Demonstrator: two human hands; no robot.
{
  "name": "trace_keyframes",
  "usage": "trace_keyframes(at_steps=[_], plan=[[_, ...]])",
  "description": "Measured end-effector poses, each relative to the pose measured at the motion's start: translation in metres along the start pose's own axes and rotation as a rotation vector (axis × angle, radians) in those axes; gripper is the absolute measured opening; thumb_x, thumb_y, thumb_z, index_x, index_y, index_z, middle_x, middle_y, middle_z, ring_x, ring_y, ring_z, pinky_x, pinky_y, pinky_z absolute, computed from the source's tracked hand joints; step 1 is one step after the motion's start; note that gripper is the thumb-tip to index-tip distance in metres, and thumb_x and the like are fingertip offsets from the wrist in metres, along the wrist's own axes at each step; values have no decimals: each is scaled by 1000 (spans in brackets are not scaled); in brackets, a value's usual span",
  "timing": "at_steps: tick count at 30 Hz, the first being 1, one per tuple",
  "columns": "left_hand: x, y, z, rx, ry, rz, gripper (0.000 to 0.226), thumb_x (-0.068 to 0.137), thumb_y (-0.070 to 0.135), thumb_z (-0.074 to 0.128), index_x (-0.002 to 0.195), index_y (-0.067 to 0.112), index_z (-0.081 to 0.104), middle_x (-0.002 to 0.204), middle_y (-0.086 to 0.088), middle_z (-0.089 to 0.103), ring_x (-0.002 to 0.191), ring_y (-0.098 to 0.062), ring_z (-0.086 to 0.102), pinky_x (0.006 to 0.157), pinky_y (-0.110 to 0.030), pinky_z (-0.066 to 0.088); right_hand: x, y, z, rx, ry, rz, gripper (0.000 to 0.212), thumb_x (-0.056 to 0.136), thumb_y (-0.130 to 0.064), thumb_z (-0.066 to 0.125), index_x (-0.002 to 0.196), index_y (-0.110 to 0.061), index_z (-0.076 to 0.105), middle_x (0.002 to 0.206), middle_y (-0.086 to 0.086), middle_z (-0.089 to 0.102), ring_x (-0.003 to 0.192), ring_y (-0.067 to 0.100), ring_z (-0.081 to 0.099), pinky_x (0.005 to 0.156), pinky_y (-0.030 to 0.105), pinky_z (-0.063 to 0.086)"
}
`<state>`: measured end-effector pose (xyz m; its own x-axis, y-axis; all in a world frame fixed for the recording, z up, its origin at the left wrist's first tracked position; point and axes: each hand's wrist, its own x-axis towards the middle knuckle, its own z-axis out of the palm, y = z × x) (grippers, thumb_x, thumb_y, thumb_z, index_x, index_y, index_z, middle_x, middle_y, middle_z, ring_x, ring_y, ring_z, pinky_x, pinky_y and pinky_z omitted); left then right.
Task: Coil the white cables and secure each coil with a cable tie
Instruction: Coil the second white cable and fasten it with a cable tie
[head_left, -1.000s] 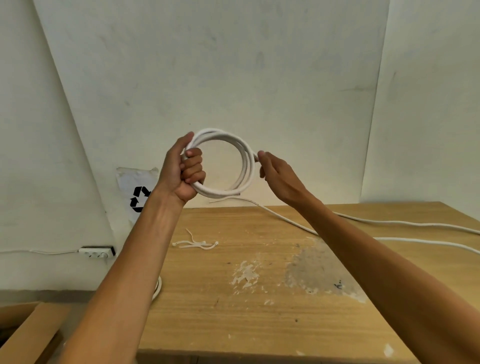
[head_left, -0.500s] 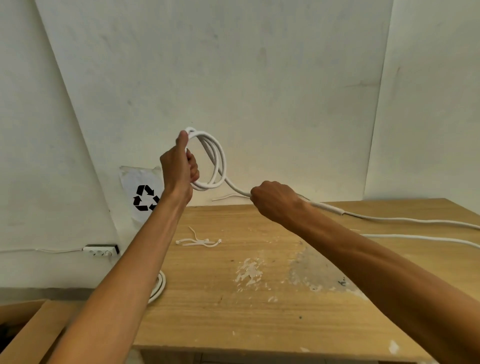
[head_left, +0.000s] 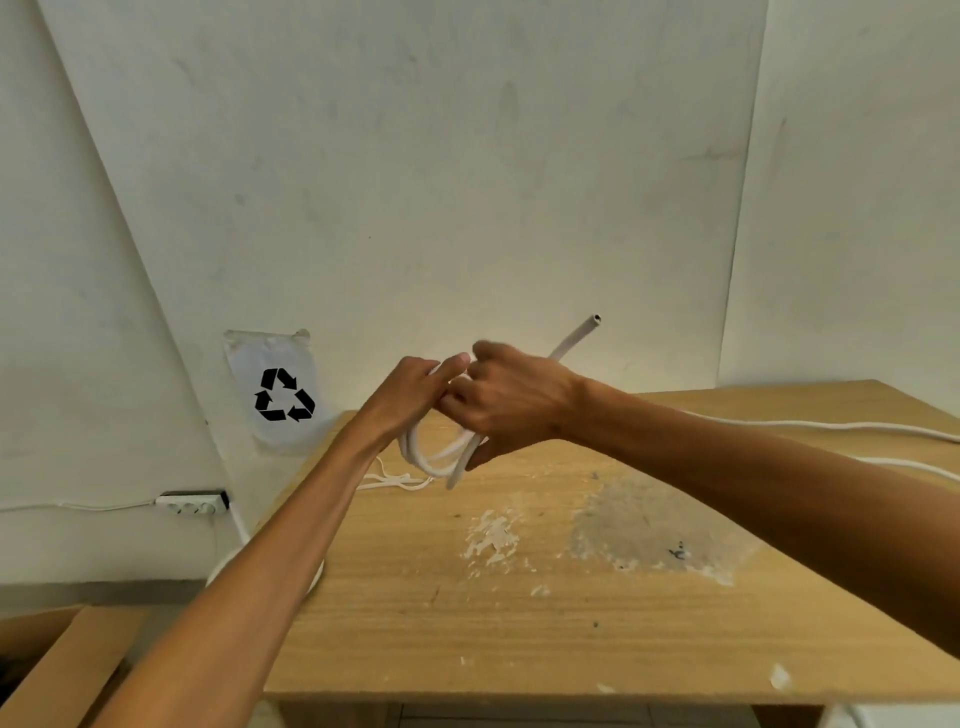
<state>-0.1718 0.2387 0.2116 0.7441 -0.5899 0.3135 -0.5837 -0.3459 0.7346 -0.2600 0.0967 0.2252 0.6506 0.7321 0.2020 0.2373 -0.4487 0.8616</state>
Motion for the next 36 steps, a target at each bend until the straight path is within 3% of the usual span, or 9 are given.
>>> trace_keyframes(at_steps=[5,10,14,18,23,25,28,31,36], plan=[[-19,2,11,-272,-163,-15,39,104,29,47,81,6,70,74,-14,74,72,-27,73,75,-38,55,-1,11,-8,191,126,307,101,56,-97,52,99,-6,55,82,6,54,62,21,38,69,40,46],[-19,12,6,-228,-245,-56,40,101,42,51,102,9,73,83,-19,75,74,-33,74,65,-36,59,-14,0,11,593,-99,623,122,44,-99,58,132,-18,37,108,0,62,79,22,62,68,36,54],[-23,5,17,-209,-295,-45,47,104,24,42,71,2,67,63,-16,67,55,-26,66,57,-33,52,2,3,2,627,-126,554,94,58,-90,63,119,-19,59,90,-4,72,75,20,65,68,32,52],[-35,-14,40,-505,-403,-137,60,99,13,30,44,16,52,41,-7,43,35,-16,39,41,-24,36,20,10,-9,545,-229,378,67,66,-80,66,85,-16,68,64,-4,59,60,17,59,58,31,51],[-36,-19,33,-527,-447,-183,51,104,31,43,62,5,54,43,-2,38,33,-11,33,36,-20,28,3,12,-6,926,-474,450,70,69,-80,64,107,-21,66,82,-5,69,77,13,64,70,34,55],[-38,-18,29,-428,-465,-175,45,102,37,49,83,-1,63,51,-6,43,35,-10,34,35,-19,29,-5,12,1,1107,-692,434,60,78,-70,66,109,-19,67,89,-3,73,85,17,68,74,35,59],[-41,-19,26,-422,-556,-188,48,101,43,45,82,2,64,56,-10,44,35,-10,34,34,-20,28,-10,5,11,1428,-896,386,48,91,-51,65,115,-10,69,95,1,77,95,17,71,86,40,60],[-44,-18,23,-559,-535,-251,49,100,41,42,67,10,63,47,-1,41,33,-8,33,34,-18,28,-18,6,17,1628,-753,454,40,93,-40,67,98,0,69,80,8,71,85,24,73,86,39,59],[-46,-16,17,-643,-422,-194,42,99,50,50,80,17,67,59,-2,40,43,-10,34,41,-18,33,-22,8,22,1749,-536,561,30,93,-35,68,80,-9,65,62,5,54,64,24,63,75,41,61]])
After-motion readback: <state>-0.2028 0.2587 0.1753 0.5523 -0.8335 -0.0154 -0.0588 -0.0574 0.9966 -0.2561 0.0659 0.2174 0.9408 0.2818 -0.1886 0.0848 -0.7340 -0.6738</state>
